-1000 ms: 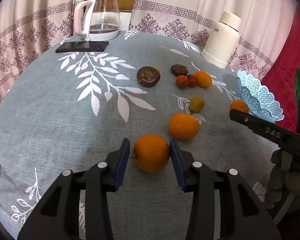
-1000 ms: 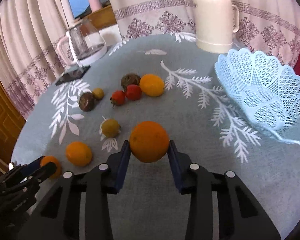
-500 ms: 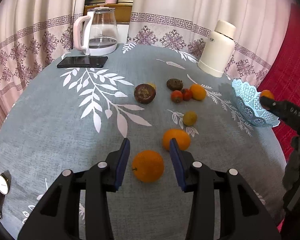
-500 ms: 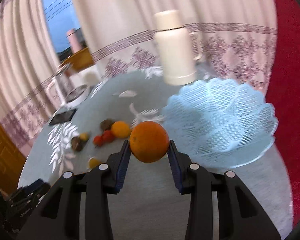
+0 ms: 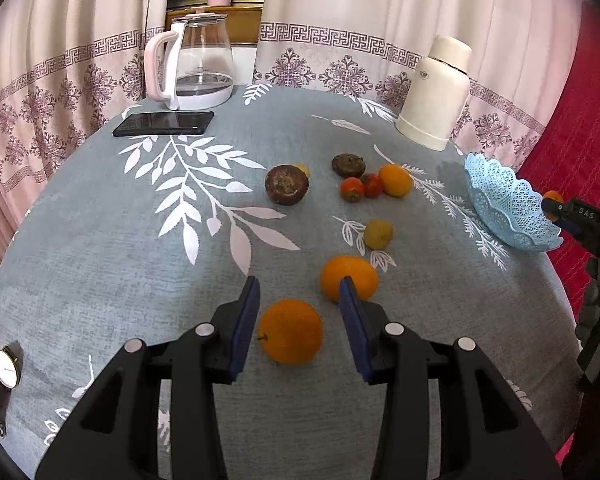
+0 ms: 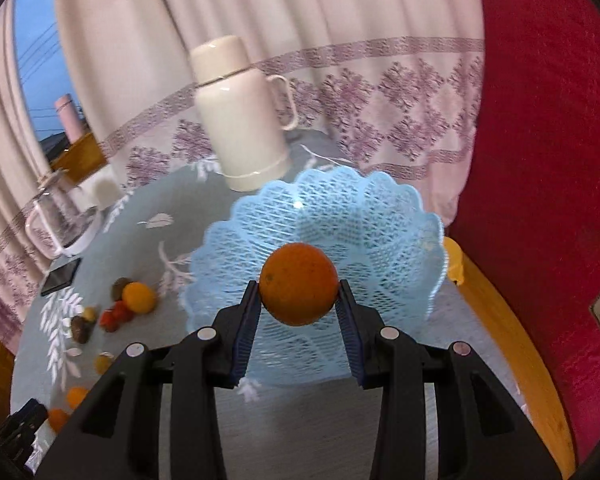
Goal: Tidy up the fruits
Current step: 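Carry the orange into the blue basket and open the right gripper while the left holds its orange, then carry the orange into the blue basket and open the left gripper while the right withdraws, then withdraw the left gripper from the basket while the right moves toward the yellow-green fruit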
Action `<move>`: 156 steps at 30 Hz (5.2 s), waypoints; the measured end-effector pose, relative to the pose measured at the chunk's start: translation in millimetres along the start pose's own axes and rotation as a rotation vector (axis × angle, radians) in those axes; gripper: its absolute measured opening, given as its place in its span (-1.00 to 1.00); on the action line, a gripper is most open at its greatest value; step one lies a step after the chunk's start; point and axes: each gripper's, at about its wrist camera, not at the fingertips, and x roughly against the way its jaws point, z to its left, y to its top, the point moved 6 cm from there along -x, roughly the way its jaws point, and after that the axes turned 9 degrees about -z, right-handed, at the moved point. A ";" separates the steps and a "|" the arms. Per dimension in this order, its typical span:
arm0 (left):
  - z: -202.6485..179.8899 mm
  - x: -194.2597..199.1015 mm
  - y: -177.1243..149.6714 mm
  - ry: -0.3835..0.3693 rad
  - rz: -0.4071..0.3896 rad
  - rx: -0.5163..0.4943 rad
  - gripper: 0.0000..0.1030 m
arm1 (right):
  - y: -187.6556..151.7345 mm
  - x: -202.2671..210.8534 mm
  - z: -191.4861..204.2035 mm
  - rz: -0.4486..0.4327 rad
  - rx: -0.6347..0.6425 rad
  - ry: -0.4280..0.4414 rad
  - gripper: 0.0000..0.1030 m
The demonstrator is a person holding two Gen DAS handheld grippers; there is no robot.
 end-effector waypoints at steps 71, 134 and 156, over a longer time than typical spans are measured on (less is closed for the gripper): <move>-269.7 -115.0 84.3 -0.340 0.025 -0.304 -0.24 | -39.2 25.4 -55.9 -0.091 -0.149 -0.102 0.42; -26.4 -28.3 136.2 0.030 -0.163 0.034 0.86 | -35.4 50.8 -12.7 -0.090 -0.089 -0.033 0.49; 27.3 -68.2 93.6 0.080 -0.072 0.085 0.86 | -70.3 45.5 75.9 0.034 0.070 0.147 0.49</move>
